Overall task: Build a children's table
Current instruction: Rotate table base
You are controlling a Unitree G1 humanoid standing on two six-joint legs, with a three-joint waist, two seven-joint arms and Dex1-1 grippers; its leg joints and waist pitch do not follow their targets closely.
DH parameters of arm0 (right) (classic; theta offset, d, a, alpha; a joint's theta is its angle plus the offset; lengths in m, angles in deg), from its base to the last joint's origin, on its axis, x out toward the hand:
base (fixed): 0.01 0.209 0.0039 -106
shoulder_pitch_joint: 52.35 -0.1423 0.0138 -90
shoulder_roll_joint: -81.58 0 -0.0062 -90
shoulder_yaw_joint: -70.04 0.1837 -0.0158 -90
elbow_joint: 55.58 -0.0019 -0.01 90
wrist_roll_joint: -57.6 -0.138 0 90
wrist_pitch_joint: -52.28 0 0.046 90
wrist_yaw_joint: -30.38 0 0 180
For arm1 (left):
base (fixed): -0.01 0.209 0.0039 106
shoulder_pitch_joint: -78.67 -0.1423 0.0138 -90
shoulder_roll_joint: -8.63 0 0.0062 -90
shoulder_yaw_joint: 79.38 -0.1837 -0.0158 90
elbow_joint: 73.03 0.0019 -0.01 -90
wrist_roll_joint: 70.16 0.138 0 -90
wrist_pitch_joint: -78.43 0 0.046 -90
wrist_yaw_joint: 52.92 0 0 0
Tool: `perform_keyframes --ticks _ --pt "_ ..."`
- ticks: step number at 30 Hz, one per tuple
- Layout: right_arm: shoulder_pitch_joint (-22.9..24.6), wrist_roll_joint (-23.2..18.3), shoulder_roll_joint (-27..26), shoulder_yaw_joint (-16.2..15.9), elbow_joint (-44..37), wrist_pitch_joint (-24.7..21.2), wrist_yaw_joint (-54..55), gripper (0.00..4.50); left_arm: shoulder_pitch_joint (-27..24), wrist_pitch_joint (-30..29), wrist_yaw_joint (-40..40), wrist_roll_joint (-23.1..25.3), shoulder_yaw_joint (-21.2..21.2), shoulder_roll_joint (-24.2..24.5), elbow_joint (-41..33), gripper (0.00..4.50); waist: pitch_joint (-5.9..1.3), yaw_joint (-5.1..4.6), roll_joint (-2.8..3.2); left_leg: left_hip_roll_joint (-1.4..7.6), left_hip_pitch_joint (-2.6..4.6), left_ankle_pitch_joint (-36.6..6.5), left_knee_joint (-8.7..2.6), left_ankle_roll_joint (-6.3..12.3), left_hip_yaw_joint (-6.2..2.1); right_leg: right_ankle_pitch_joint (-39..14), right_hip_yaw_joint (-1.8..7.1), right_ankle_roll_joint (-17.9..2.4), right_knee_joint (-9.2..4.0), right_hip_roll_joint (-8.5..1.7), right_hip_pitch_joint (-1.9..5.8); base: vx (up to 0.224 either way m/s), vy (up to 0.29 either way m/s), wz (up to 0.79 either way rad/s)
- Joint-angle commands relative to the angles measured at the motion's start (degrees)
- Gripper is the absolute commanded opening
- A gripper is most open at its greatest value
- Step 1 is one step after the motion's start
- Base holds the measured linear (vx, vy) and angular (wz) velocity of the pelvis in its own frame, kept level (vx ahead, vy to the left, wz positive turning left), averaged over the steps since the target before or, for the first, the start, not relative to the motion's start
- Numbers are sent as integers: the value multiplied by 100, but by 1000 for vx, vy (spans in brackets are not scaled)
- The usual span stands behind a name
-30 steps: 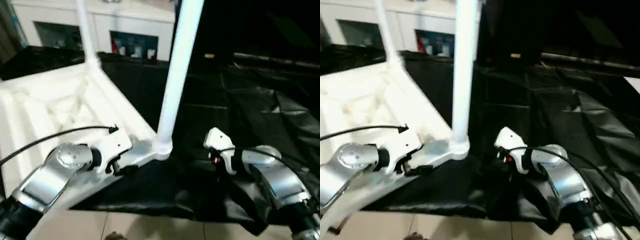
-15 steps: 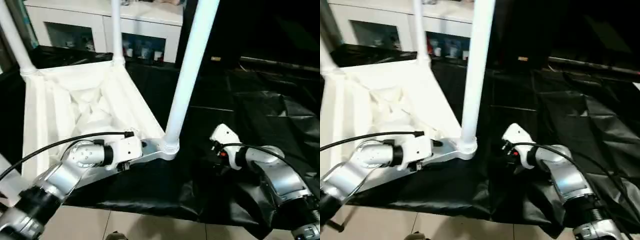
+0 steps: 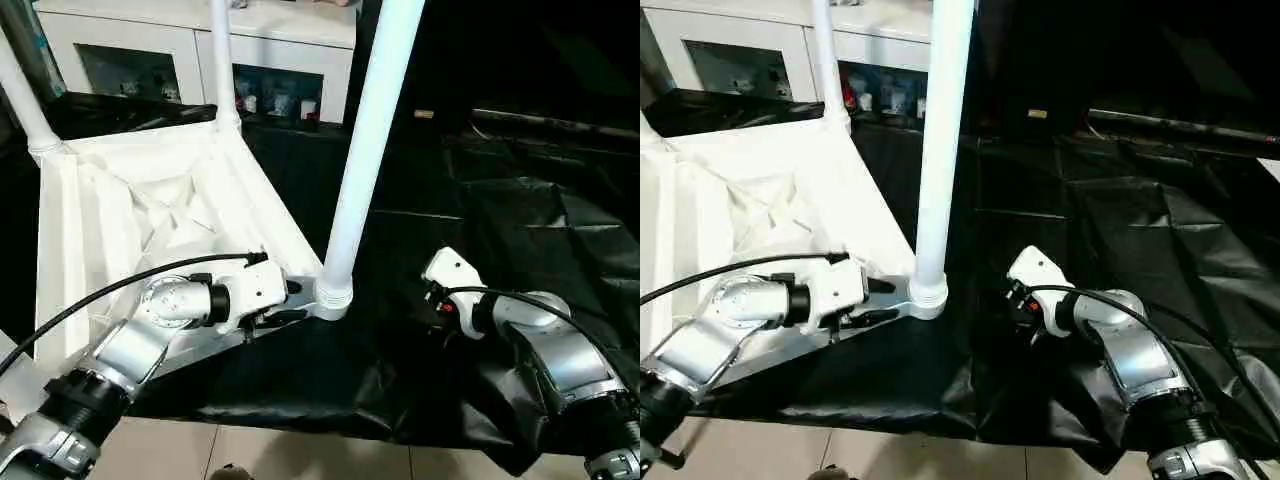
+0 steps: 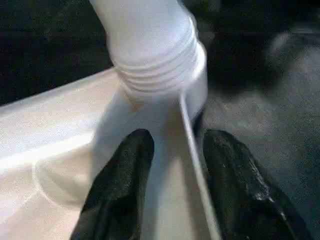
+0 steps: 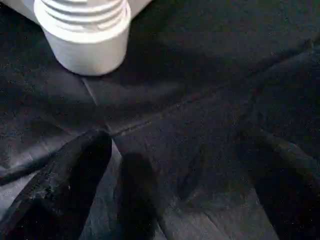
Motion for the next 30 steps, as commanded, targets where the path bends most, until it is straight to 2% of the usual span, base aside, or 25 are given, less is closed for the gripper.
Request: perform_keyframes --ticks 1,2,4,5,8,9,12,13,14,16,19,20,25,30 --pt "-37 -6 49 21 -7 -13 -35 450 -68 -716 9 -265 13 -95 -417 199 -341 -26 30 88 34 -1266 -395 -61 0 -1674 340 -743 -472 -460 262 0 0 0" --pt "-64 -1 49 9 11 -15 -46 450 -84 -1194 66 -393 50 -174 -713 199 -345 -29 -1 82 29 -1228 -391 -44 9 -1641 341 -751 -475 -451 266 0 0 0" --pt "-90 13 50 -11 13 -20 -54 450 -60 -1557 133 -413 43 -219 -883 199 -342 -14 1 75 21 -1144 -382 -7 11 -1582 341 -767 -480 -446 264 0 0 0" --pt "-108 21 50 -29 -6 -32 -66 450 0 -1740 267 -293 41 -280 -866 170 -347 -11 -2 69 16 -1116 -376 11 13 -1530 338 -757 -473 -433 271 0 0 0" --pt "-121 5 46 -39 -41 -58 -97 450 59 -1996 425 -117 69 -351 -855 164 -350 -8 -4 54 12 -1099 -373 31 13 -1582 335 -666 -495 -431 277 0 0 0" --pt "-121 -21 48 -44 -76 -75 -134 450 84 -2124 482 -57 96 -374 -873 148 -352 -14 -9 54 6 -1074 -373 36 11 -1575 334 -635 -494 -425 279 0 0 0" --pt "-86 -103 94 -42 -223 -113 -263 450 188 -2642 610 -122 244 -394 -939 120 -353 -18 -7 46 -4 -1050 -369 60 7 -1577 326 -612 -500 -424 288 0 0 0" --pt "-73 -111 108 -39 -240 -110 -281 450 207 -2816 599 -193 279 -370 -996 115 -358 -21 12 46 2 -1046 -366 56 8 -1577 329 -619 -492 -424 284 0 0 0" --pt "-68 -113 114 -38 -239 -105 -286 450 214 -2949 595 -239 293 -347 -1059 87 -359 -18 2 44 0 -1030 -363 64 5 -1563 324 -638 -493 -428 287 0 0 0" --pt "-56 -113 130 -34 -232 -95 -296 450 218 -3146 576 -246 287 -254 -1162 78 -363 -21 11 49 2 -1026 -363 68 3 -1554 324 -661 -491 -426 283 0 0 0" --pt "-43 -100 142 -37 -216 -80 -298 450 215 -3187 560 -154 281 -138 -1164 68 -354 -27 12 40 -1 -1065 -365 74 5 -1601 321 -648 -507 -417 280 0 0 0" --pt "-40 -97 141 -38 -211 -75 -298 450 204 -3207 523 -159 298 -106 -1190 42 -350 -31 10 37 -3 -1096 -369 71 4 -1687 316 -610 -519 -416 282 0 0 0" --pt "-42 -60 118 -34 -204 -83 -327 450 142 -3359 353 -178 280 109 -1413 5 -350 -78 4 32 -13 -1094 -369 68 -3 -1742 313 -587 -519 -413 282 0 0 0" --pt "-67 -58 111 -55 -175 -57 -307 450 68 -3151 237 -83 74 273 -1439 5 -361 -146 8 37 -31 -969 -363 98 -6 -1401 317 -707 -481 -403 287 0 0 0"
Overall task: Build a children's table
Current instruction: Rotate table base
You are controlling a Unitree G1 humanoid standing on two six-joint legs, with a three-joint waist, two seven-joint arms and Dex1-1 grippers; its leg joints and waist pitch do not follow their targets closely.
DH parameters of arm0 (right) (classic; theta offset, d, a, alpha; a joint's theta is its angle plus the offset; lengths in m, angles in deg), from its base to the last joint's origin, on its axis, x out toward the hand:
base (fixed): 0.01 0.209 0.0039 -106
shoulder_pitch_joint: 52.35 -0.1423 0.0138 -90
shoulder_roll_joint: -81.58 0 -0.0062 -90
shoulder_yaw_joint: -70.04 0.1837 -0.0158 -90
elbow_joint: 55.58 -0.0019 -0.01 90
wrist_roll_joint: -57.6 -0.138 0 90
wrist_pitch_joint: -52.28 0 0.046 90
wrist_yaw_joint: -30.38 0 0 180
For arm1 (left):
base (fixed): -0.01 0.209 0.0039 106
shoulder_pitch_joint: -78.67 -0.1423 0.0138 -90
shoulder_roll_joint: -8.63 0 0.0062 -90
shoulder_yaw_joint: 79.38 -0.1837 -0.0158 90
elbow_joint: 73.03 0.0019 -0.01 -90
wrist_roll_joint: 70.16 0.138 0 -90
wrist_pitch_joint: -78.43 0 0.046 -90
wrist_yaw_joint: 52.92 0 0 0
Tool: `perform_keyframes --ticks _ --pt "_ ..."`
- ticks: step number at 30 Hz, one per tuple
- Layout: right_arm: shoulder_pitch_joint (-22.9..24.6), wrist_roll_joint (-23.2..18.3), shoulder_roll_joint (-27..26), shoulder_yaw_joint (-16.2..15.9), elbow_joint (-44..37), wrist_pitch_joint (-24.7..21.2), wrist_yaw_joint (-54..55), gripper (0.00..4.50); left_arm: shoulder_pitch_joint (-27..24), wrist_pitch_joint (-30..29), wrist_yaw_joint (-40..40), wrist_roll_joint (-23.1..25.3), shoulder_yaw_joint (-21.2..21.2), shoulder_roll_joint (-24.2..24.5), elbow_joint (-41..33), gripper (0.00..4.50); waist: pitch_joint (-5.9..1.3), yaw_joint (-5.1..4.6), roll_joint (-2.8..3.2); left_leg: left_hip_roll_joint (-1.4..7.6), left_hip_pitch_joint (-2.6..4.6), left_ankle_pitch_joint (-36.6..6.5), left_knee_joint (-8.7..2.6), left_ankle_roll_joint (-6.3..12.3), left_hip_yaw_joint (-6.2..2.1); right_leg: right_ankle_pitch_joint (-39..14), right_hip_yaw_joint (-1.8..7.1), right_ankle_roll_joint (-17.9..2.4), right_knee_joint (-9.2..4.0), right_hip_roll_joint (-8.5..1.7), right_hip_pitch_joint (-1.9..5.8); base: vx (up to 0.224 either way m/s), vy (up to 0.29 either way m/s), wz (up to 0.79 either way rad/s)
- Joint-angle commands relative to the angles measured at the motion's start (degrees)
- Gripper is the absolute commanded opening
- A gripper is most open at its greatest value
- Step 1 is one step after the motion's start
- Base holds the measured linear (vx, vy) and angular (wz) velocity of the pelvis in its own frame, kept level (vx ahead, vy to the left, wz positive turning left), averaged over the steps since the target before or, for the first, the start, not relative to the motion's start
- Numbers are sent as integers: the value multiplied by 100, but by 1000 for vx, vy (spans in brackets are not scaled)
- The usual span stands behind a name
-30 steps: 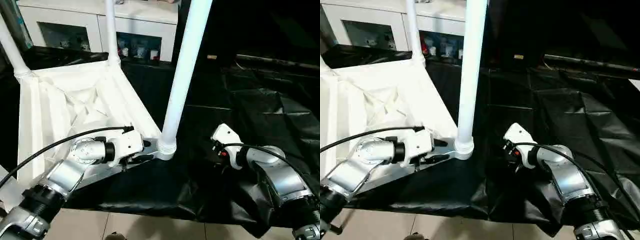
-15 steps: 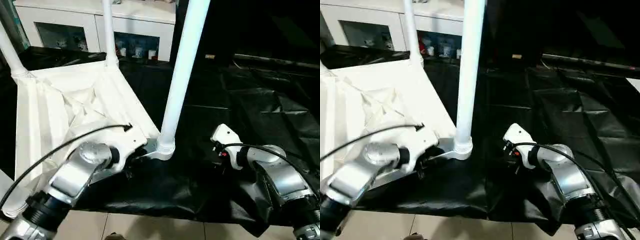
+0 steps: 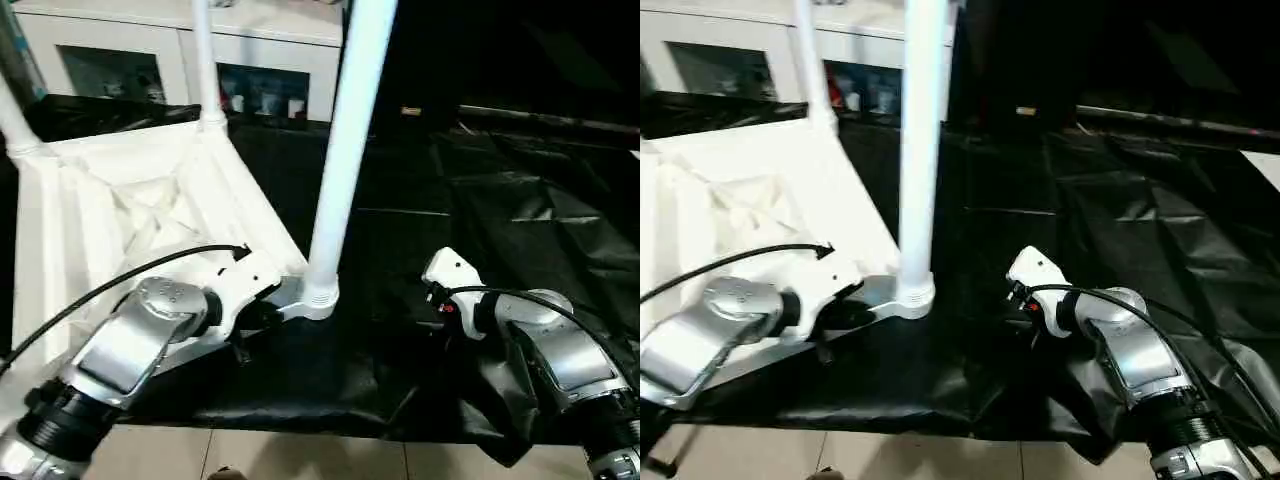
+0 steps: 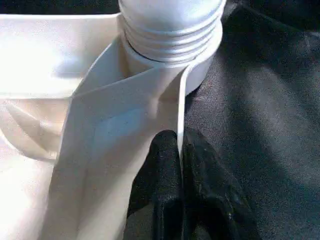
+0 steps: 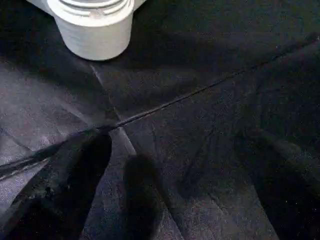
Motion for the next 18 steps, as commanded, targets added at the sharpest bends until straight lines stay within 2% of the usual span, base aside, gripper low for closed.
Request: perform_keyframes --ticks 1,3,5,7,8,10,12,17,18 --pt "-64 24 63 -26 -51 4 -11 450 -49 142 8 158 -61 78 -10 5 -364 28 16 35 -7 -986 -361 101 0 -1429 319 -708 -484 -412 307 0 0 0" --pt "-82 -44 32 15 -50 3 -28 450 -37 507 41 231 -48 40 139 5 -354 35 20 33 1 -1051 -362 99 5 -1560 318 -681 -504 -414 299 0 0 0" --pt "-101 -174 -28 105 -50 -3 -57 450 -82 1824 -377 179 -96 14 377 5 -350 54 -11 19 -13 -1104 -366 131 3 -1779 323 -534 -545 -427 304 0 0 0" --pt "-134 -218 -60 149 -12 -3 -48 450 -63 2633 -595 207 -201 -40 664 5 -358 69 -8 25 -3 -1083 -370 127 -3 -1756 321 -495 -545 -425 290 0 0 0" --pt "-153 -208 -61 150 14 4 -41 450 -18 2862 -630 270 -282 -64 827 5 -366 96 14 53 46 -1111 -371 108 6 -1661 332 -527 -533 -426 253 0 0 0" --pt "-170 -213 -72 169 61 31 -23 450 62 3347 -636 368 -414 -180 1150 5 -359 157 18 65 42 -1114 -383 84 9 -1571 333 -578 -510 -431 259 0 0 0" --pt "-182 -225 -88 201 99 58 11 450 131 3877 -717 422 -548 -304 1434 5 -366 240 39 68 75 -1183 -382 37 23 -1539 345 -583 -515 -440 243 0 0 0" --pt "-132 -262 -75 270 89 93 109 450 313 5319 -870 744 -821 -513 2057 5 -364 338 16 78 80 -1283 -402 -29 13 -1639 348 -485 -522 -470 255 0 0 0" --pt "-132 -262 -75 270 89 93 109 450 313 5319 -870 744 -821 -513 2057 5 -368 348 13 74 80 -1278 -401 -33 14 -1654 347 -466 -518 -470 258 0 0 0"
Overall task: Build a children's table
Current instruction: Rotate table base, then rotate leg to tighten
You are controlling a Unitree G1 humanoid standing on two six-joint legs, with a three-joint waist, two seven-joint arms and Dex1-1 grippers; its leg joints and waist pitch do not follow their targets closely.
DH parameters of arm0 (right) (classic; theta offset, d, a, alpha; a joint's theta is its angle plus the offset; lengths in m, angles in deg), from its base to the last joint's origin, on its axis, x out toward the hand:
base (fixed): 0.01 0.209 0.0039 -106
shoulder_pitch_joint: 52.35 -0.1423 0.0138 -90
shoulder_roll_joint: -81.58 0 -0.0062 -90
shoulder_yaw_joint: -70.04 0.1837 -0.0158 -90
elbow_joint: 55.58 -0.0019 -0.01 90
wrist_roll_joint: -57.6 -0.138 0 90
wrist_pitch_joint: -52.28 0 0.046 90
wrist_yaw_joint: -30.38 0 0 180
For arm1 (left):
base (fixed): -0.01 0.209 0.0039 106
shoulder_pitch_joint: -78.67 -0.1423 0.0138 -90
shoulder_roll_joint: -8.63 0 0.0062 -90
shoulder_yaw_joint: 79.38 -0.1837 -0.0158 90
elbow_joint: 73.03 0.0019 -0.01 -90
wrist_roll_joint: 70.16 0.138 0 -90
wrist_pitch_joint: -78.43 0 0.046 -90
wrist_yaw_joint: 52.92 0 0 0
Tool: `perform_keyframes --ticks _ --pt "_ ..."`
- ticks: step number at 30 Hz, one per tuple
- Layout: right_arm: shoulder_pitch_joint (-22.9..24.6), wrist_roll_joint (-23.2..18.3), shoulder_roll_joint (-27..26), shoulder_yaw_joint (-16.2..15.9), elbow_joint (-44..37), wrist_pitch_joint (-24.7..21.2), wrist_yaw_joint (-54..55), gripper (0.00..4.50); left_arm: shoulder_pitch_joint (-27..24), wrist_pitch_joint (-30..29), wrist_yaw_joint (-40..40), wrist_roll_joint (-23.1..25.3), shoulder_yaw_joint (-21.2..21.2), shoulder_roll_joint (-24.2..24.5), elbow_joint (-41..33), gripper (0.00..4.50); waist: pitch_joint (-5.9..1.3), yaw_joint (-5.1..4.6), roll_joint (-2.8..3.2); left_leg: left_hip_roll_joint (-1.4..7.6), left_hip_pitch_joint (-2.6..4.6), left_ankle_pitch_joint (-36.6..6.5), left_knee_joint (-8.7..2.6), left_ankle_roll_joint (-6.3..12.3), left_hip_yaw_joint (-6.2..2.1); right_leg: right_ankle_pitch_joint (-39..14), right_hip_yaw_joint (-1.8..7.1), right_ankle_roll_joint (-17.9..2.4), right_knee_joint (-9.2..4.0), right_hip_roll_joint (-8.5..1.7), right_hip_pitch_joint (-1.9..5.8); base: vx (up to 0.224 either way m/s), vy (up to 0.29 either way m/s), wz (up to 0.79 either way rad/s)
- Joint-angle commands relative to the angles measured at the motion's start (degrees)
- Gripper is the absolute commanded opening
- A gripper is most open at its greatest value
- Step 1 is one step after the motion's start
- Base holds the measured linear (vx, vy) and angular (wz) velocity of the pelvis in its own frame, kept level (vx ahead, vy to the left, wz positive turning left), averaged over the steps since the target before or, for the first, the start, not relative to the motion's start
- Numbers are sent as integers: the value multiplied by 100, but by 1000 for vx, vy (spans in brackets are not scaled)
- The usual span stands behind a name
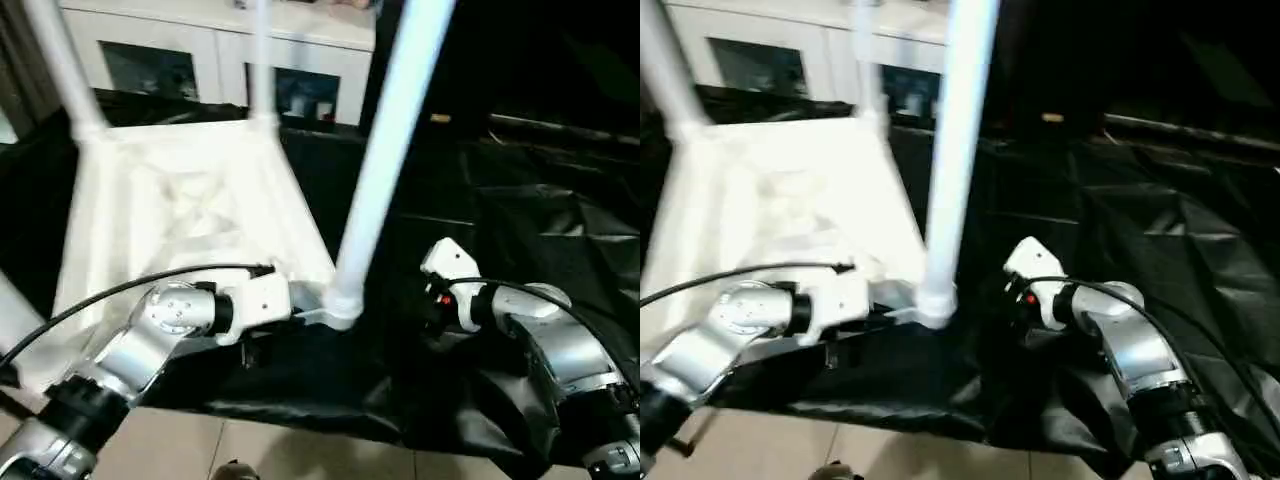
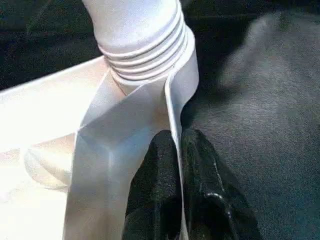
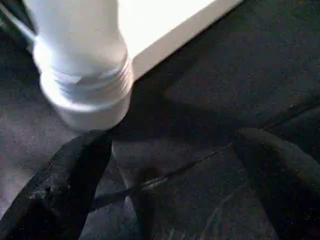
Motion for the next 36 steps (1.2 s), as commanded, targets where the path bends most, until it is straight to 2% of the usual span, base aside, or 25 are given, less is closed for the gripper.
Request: perform_keyframes --ticks 1,2,4,7,9,10,12,13,14,15,16,17,18,20,22,23,25,27,31,33,36 --pt "30 -82 54 136 3 50 42 450 144 757 -220 96 -322 -224 -9 5 -367 -72 17 88 78 -1293 -406 -56 -2 -1680 351 -469 -515 -461 231 0 0 0" --pt "45 -84 59 144 -8 48 49 450 159 886 -268 99 -324 -262 60 5 -371 -67 110 94 83 -1374 -409 -98 -6 -1659 353 -464 -537 -462 226 0 0 0" --pt "89 -85 69 163 -28 50 68 450 192 1195 -361 59 -305 -354 220 5 -372 -41 68 86 84 -1376 -405 -102 -2 -1538 352 -511 -515 -453 227 0 0 0" --pt "104 -87 77 170 -30 55 69 450 196 1282 -366 48 -298 -362 297 5 -389 -35 70 97 53 -1294 -405 -100 -11 -1356 350 -589 -465 -467 257 0 0 0" --pt "110 -81 79 174 -31 58 71 450 194 1372 -323 82 -261 -363 418 5 -385 -43 80 83 40 -1290 -404 -90 -10 -1418 348 -569 -477 -469 265 0 0 0" --pt "114 -81 81 179 -29 59 70 450 161 1261 -326 20 -179 -377 486 5 -382 -63 45 80 36 -1301 -402 -87 -4 -1482 344 -540 -484 -468 269 0 0 0" --pt "113 -88 83 175 -25 58 76 450 142 1187 -259 -6 -78 -403 566 5 -374 -94 58 77 36 -1339 -405 -79 -8 -1658 341 -510 -497 -475 264 0 0 0" --pt "108 -96 89 164 -21 54 65 450 124 1005 -204 -109 63 -446 599 5 -373 -129 31 73 30 -1345 -404 -67 -7 -1776 335 -475 -514 -476 270 0 0 0" --pt "103 -107 97 150 -19 50 54 450 127 884 -126 -154 184 -488 637 5 -366 -158 40 71 22 -1326 -407 -55 -12 -1857 331 -455 -516 -475 269 0 0 0" --pt "103 -107 97 150 -19 50 54 450 127 884 -126 -154 184 -488 637 49 -361 -176 28 68 23 -1338 -404 -47 -6 -1922 329 -439 -528 -472 263 0 0 0" --pt "90 -112 102 135 -14 48 41 450 148 562 -222 -293 290 -483 610 61 -360 -200 -5 62 24 -1327 -397 -28 0 -2036 327 -408 -537 -474 262 0 0 0" --pt "69 -109 101 120 -1 52 18 450 180 147 -446 -507 372 -440 523 61 -362 -206 13 56 16 -1290 -389 -6 -4 -2131 324 -408 -537 -489 262 0 0 0" --pt "69 -109 101 120 -1 52 18 450 180 147 -446 -507 372 -440 523 61 -373 -214 23 57 22 -1256 -383 -9 1 -2102 327 -442 -528 -492 259 0 0 0" --pt "47 -95 92 115 17 61 -4 450 207 -87 -653 -766 441 -418 420 100 -374 -267 24 69 -24 -1151 -401 -12 -22 -1783 318 -538 -496 -465 276 0 0 0" --pt "18 -87 84 106 42 66 -22 450 251 -253 -866 -892 450 -351 329 105 -390 -279 11 75 3 -1144 -393 -13 -17 -1617 325 -586 -487 -459 269 0 0 0" --pt "5 -86 88 98 48 63 -38 450 313 -276 -983 -784 411 -268 346 106 -401 -292 3 73 2 -1029 -381 16 -5 -1238 337 -703 -445 -435 268 0 0 0" --pt "2 -89 90 94 39 54 -45 450 332 -384 -1066 -783 410 -237 344 138 -396 -286 6 70 10 -990 -377 50 5 -1117 340 -750 -436 -431 268 0 0 0" --pt "7 -96 98 92 19 44 -51 450 335 -548 -1151 -793 436 -230 312 138 -381 -279 25 71 19 -1077 -383 28 8 -1317 341 -720 -458 -446 267 0 0 0" --pt "29 -110 117 94 -21 26 -68 450 318 -721 -1245 -757 413 -157 228 138 -374 -280 24 77 22 -1154 -391 -14 2 -1464 340 -676 -475 -442 263 0 0 0" --pt "51 -132 136 98 -61 -11 -104 450 265 -874 -1315 -721 340 -44 158 102 -373 -276 21 78 30 -1168 -393 -12 2 -1460 343 -692 -477 -446 265 0 0 0" --pt "57 -135 140 102 -67 -17 -118 450 252 -854 -1302 -692 332 -37 173 96 -374 -278 24 75 28 -1170 -392 -13 2 -1450 343 -694 -475 -441 266 0 0 0"
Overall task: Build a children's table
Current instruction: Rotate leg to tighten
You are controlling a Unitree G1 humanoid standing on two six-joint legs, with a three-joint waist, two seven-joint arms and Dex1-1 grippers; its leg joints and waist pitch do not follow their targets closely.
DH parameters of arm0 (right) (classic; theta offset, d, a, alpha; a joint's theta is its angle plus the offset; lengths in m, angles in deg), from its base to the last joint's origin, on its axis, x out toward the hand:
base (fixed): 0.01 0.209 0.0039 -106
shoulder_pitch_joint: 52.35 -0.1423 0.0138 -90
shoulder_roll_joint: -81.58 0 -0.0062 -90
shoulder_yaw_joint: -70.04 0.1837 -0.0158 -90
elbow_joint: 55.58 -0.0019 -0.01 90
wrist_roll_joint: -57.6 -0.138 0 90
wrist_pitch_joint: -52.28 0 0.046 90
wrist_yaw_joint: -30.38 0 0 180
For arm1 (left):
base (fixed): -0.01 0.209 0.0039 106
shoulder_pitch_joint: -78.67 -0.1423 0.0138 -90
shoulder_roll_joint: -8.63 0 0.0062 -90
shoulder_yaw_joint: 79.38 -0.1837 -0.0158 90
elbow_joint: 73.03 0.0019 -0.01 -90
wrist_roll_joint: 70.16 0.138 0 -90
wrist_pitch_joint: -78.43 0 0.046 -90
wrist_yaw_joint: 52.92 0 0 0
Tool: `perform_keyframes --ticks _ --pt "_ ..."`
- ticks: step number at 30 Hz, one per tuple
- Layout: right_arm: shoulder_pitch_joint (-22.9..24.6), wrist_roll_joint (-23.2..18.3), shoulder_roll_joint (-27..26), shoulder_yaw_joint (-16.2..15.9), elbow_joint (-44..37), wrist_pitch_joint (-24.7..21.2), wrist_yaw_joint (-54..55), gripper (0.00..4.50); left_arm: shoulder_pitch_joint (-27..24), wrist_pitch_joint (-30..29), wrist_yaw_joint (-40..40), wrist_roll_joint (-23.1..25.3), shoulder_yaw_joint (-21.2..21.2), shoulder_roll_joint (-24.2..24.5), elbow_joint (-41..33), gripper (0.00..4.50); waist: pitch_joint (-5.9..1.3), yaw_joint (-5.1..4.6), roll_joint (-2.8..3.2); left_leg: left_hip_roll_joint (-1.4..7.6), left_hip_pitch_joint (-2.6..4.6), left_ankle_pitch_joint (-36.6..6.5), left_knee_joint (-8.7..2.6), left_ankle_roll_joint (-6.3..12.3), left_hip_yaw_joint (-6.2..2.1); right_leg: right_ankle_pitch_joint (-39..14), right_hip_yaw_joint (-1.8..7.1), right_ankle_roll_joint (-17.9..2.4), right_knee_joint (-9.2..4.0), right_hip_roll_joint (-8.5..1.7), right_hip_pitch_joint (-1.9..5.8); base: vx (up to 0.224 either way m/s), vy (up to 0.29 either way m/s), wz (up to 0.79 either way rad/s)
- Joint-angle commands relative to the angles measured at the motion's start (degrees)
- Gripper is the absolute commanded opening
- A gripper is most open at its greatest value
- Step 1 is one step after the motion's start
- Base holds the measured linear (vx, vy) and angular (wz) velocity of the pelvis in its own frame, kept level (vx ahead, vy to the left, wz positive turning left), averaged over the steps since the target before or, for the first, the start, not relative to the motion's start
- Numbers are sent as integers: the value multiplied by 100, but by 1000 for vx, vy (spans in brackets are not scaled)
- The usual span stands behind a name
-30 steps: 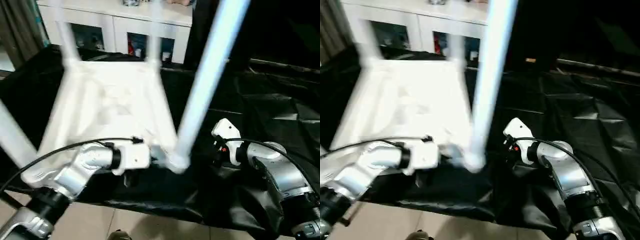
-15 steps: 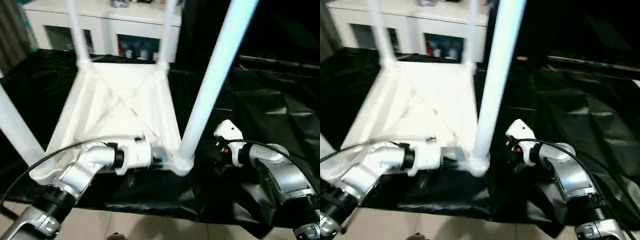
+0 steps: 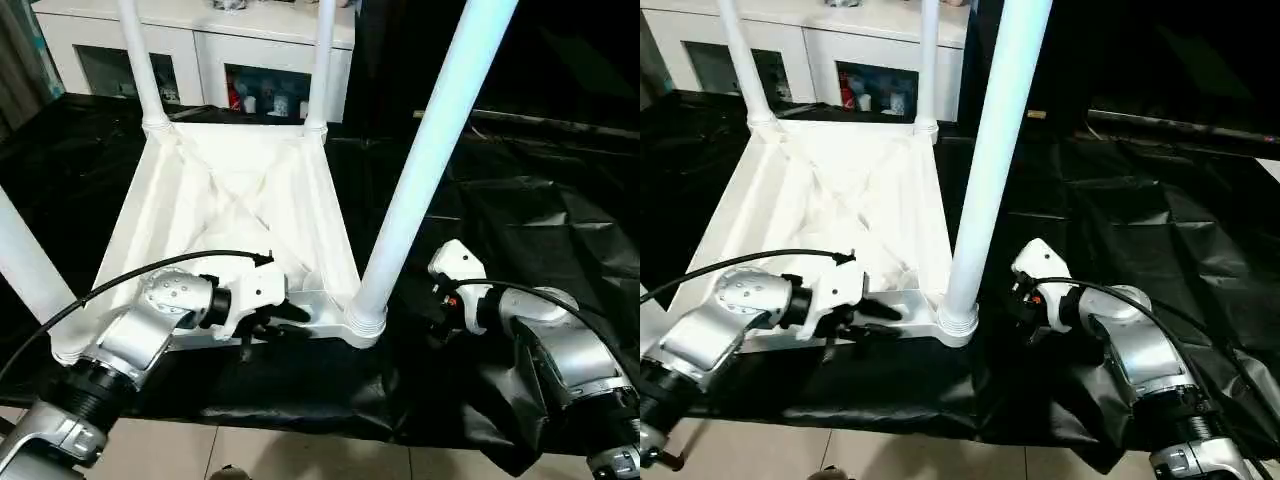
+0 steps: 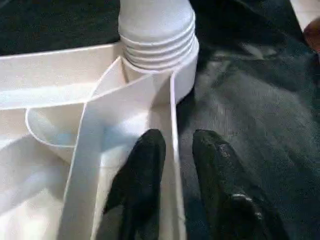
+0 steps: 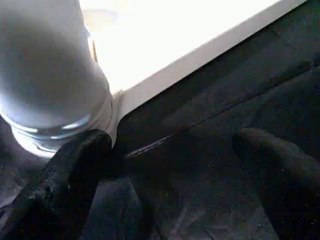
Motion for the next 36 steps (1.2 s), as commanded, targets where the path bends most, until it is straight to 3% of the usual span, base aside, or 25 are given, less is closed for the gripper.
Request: perform_keyframes --ticks 1,12,17,20,28,32,36 --pt "-50 -51 81 29 -75 -23 -59 450 -30 -63 -14 58 -48 6 -92 84 -354 -23 30 73 42 -1172 -392 -22 1 -1413 337 -710 -476 -447 289 0 0 0" --pt "153 -196 424 112 -204 196 -527 450 -10 -314 -99 161 -97 -58 4 8 -353 -14 51 64 47 -1276 -382 12 1 -1425 332 -737 -500 -440 302 0 0 0" --pt "203 -698 544 190 -415 -31 -1239 450 14 -309 -174 343 -209 13 91 8 -347 -17 52 75 62 -1400 -389 89 -8 -1564 325 -747 -520 -438 300 0 0 0" --pt "151 -1042 334 211 -468 -258 -1417 450 130 -274 93 579 -180 -27 292 8 -336 -17 34 73 68 -1437 -392 107 -10 -1743 320 -724 -542 -440 287 0 0 0" --pt "85 -692 -21 -79 -180 178 -1044 450 108 -442 1 589 -257 -67 173 8 -284 -29 36 62 139 -1885 -423 -39 -48 -2922 283 -388 -681 -492 229 0 0 0" --pt "65 -651 -30 -113 -179 214 -1069 450 164 -317 141 719 -234 -155 229 8 -307 -21 33 68 124 -1787 -434 -3 -55 -2682 300 -384 -657 -481 254 0 0 0" --pt "65 -630 -75 -126 -147 265 -1010 450 210 -428 92 625 -196 -195 238 61 -316 -9 46 75 117 -1722 -439 -2 -45 -2339 306 -540 -608 -470 258 0 0 0"
